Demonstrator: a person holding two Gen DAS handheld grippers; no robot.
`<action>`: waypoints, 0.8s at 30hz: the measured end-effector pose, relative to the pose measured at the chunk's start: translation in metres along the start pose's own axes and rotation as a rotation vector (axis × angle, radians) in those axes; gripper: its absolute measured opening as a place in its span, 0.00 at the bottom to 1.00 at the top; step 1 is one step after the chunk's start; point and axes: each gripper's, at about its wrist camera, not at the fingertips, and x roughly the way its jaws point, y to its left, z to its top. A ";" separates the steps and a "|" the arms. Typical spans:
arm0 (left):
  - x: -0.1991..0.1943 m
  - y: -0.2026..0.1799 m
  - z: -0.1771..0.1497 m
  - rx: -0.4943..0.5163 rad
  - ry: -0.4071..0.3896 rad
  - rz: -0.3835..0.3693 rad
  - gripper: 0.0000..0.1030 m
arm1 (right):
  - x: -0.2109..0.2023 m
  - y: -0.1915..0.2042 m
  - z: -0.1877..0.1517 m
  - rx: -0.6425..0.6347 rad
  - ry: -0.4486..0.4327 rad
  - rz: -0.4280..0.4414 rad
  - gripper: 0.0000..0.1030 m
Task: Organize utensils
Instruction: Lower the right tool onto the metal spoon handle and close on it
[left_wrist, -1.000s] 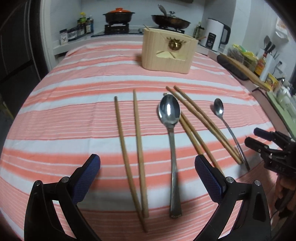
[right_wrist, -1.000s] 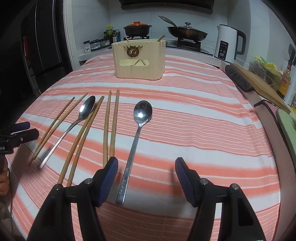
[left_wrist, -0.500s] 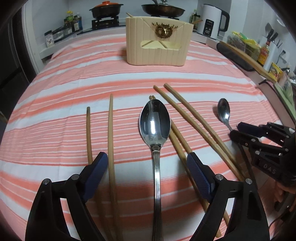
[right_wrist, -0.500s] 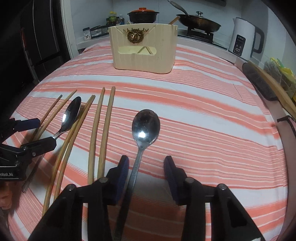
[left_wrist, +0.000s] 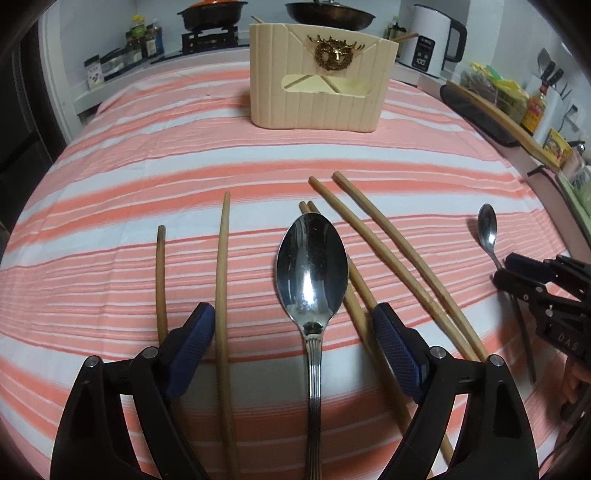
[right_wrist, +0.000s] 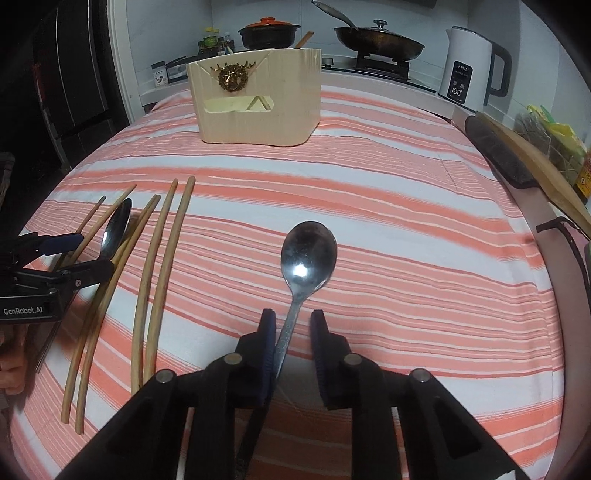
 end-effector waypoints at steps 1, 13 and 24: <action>0.001 0.002 0.001 -0.004 0.001 -0.002 0.85 | 0.000 0.001 0.000 -0.008 0.001 -0.001 0.40; 0.013 -0.001 0.014 0.012 0.001 0.040 0.83 | 0.015 -0.002 0.017 0.013 -0.011 -0.004 0.49; 0.013 0.006 0.022 -0.020 -0.023 0.020 0.41 | 0.027 -0.007 0.031 0.068 -0.036 -0.035 0.34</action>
